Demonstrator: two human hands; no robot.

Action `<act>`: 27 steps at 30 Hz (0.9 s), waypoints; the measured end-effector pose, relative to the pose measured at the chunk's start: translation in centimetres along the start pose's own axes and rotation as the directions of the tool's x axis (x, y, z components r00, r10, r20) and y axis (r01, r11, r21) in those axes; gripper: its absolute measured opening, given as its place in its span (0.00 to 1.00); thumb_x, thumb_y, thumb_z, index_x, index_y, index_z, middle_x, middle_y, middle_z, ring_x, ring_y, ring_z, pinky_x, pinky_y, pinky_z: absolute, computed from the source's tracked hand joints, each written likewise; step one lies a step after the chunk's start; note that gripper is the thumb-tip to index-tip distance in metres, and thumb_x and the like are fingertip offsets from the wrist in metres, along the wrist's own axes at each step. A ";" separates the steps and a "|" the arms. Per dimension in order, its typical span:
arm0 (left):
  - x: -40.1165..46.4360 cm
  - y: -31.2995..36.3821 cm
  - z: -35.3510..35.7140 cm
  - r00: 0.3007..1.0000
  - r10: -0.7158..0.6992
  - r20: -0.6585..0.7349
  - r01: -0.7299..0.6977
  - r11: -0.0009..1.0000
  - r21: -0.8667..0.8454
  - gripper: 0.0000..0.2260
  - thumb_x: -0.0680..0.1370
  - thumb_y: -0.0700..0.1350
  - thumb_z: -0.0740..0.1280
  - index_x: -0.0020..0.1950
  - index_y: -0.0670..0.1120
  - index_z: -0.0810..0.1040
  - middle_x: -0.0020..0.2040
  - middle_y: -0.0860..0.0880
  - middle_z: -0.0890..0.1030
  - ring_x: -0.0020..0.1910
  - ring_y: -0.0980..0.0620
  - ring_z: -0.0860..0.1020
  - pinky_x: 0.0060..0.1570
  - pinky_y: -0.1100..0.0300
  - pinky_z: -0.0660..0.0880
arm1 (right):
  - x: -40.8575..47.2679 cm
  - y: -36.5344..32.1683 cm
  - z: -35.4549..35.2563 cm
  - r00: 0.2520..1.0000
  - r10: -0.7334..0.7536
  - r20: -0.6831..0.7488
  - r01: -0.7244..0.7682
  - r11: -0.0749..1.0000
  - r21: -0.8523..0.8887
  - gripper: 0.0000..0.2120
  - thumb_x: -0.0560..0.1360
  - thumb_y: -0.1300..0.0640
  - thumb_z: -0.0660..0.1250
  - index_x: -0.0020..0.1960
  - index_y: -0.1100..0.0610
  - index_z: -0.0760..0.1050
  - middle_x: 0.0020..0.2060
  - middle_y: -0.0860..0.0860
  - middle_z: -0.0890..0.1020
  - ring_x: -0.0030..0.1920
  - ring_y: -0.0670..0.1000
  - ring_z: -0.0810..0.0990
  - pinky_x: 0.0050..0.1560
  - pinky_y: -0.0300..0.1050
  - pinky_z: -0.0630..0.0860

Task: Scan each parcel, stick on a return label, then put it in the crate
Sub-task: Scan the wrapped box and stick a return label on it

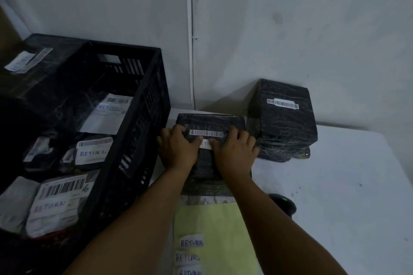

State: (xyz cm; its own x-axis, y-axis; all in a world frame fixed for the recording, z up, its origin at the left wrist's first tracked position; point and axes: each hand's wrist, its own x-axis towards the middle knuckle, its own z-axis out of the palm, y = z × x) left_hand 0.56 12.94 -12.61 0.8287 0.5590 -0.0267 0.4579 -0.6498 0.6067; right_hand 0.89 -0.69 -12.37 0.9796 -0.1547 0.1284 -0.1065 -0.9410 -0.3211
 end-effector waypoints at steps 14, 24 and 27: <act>-1.3 -1.2 -1.3 0.997 0.013 0.078 -0.007 0.997 -0.078 0.24 0.73 0.59 0.72 0.66 0.55 0.72 0.61 0.46 0.73 0.57 0.42 0.76 0.50 0.53 0.75 | -1.9 0.8 -0.5 0.998 0.063 0.023 -0.064 0.995 0.076 0.29 0.76 0.38 0.64 0.70 0.53 0.66 0.66 0.58 0.72 0.65 0.61 0.68 0.62 0.57 0.69; -2.8 -1.9 -2.3 0.977 -0.116 0.178 0.165 0.941 -0.295 0.17 0.77 0.53 0.69 0.60 0.44 0.78 0.56 0.44 0.81 0.54 0.42 0.79 0.54 0.49 0.78 | -3.4 2.6 -2.6 0.944 0.183 0.274 -0.280 0.883 0.377 0.40 0.76 0.41 0.68 0.78 0.54 0.51 0.71 0.60 0.71 0.67 0.62 0.73 0.64 0.59 0.72; -3.5 -1.1 -4.2 0.991 -0.056 0.119 0.098 0.918 -0.385 0.12 0.78 0.51 0.69 0.58 0.46 0.78 0.53 0.47 0.81 0.53 0.43 0.80 0.49 0.55 0.75 | -3.6 2.5 -4.4 0.960 0.155 0.231 -0.247 0.857 0.452 0.39 0.76 0.42 0.70 0.78 0.55 0.55 0.69 0.59 0.73 0.67 0.62 0.74 0.65 0.59 0.72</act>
State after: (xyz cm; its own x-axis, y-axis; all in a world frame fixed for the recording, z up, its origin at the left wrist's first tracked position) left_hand -4.20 13.80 -9.85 0.8340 0.5296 -0.1547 0.3775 -0.3434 0.8600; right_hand -3.71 -3.83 -9.53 0.9637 -0.2250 -0.1435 -0.2564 -0.6318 -0.7315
